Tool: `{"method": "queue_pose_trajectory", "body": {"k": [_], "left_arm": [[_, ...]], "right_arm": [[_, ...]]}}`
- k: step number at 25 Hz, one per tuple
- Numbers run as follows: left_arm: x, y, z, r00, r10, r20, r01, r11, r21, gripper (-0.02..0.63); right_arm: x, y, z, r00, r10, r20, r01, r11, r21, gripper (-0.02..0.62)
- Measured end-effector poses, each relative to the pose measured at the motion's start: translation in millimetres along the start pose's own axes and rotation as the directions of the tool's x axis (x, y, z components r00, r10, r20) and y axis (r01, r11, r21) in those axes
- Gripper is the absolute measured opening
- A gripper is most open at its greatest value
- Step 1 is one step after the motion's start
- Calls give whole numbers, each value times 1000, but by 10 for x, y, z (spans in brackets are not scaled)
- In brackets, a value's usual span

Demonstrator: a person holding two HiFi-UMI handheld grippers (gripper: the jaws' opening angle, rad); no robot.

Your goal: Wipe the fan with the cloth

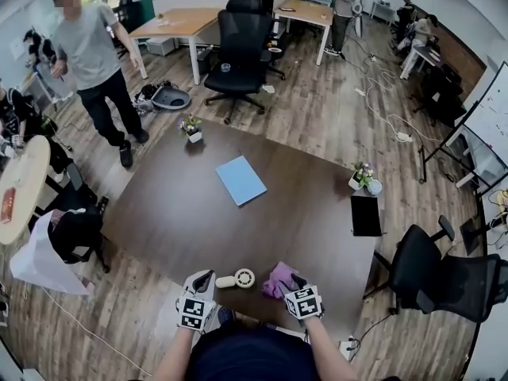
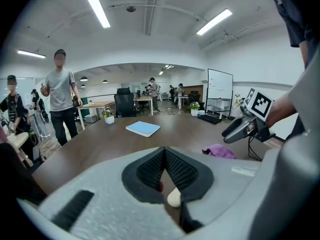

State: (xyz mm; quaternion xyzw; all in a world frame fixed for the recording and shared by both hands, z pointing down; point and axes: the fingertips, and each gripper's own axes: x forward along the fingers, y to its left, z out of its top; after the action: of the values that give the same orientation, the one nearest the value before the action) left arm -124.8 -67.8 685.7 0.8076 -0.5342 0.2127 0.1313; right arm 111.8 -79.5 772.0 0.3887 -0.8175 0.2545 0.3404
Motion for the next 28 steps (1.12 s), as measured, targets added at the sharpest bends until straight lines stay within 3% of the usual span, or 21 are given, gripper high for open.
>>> {"method": "queue_pose_trajectory", "body": {"k": [4,9,14,18,21,24,28], "left_arm": [[20,-14,-86,1000,-12,-16,12,1000,0,2],[62,-107,-225,996,-49,-75,53,997,59,6],[129,-238,-482,983,-111,-149,129,985,113,79],[196,-375,-697,954,-162,-254,209,963,172,166],[268,-418,-785,939,-172,-299,241,947,211,195],[317,-461,-941,908,-197,-370,295,928,229,263],[378,-502,-1116,871,-229,-435,356,904,238,287]], "right_arm": [[154,19,-218,998,12,-66,-11,1000,20,229],[265,32,-396,992,32,-121,-26,998,50,239],[393,-13,-570,984,11,-176,-2,998,55,253],[469,-16,-656,982,-3,-189,9,999,31,245],[480,1,-632,979,-10,-205,10,1000,-4,239],[490,21,-614,978,-5,-211,5,1000,0,233],[496,14,-677,974,-7,-225,12,1000,18,224]]}}
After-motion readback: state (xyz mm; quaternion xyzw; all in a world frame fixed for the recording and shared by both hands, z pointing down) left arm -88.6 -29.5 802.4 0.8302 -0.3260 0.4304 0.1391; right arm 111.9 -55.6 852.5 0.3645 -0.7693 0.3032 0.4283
